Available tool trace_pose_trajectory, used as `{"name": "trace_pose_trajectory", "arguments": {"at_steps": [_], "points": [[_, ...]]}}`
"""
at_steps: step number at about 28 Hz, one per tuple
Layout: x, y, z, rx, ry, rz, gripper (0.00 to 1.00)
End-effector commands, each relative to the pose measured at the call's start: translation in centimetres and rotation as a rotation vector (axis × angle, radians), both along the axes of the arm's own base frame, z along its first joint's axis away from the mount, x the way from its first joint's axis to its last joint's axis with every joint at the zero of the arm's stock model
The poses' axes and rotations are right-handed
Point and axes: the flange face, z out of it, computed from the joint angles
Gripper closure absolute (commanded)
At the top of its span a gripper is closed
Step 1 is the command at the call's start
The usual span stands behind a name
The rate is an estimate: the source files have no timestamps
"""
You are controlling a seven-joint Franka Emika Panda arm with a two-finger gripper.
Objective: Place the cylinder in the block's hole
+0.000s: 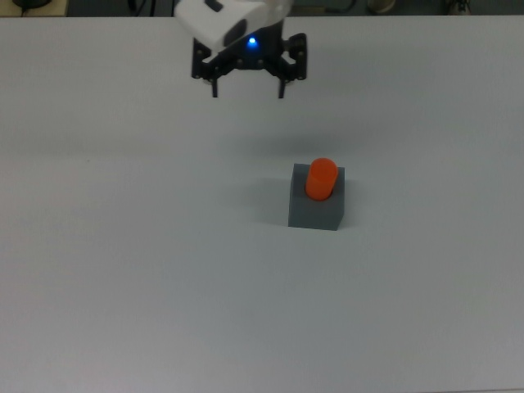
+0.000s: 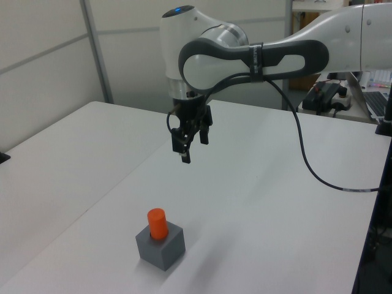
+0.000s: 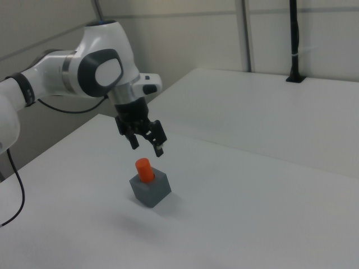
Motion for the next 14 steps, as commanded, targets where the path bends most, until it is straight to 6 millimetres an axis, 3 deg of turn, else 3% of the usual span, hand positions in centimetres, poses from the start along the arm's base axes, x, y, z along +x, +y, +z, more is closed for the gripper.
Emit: {"name": "trace_pose_trajectory", "arguments": {"at_steps": [1, 14], "points": [[0.0, -2.5, -0.1, -0.018, 0.018, 0.004, 0.0], [0.4, -4.4, -1.1, -0.014, 0.039, 0.05, 0.0]]}}
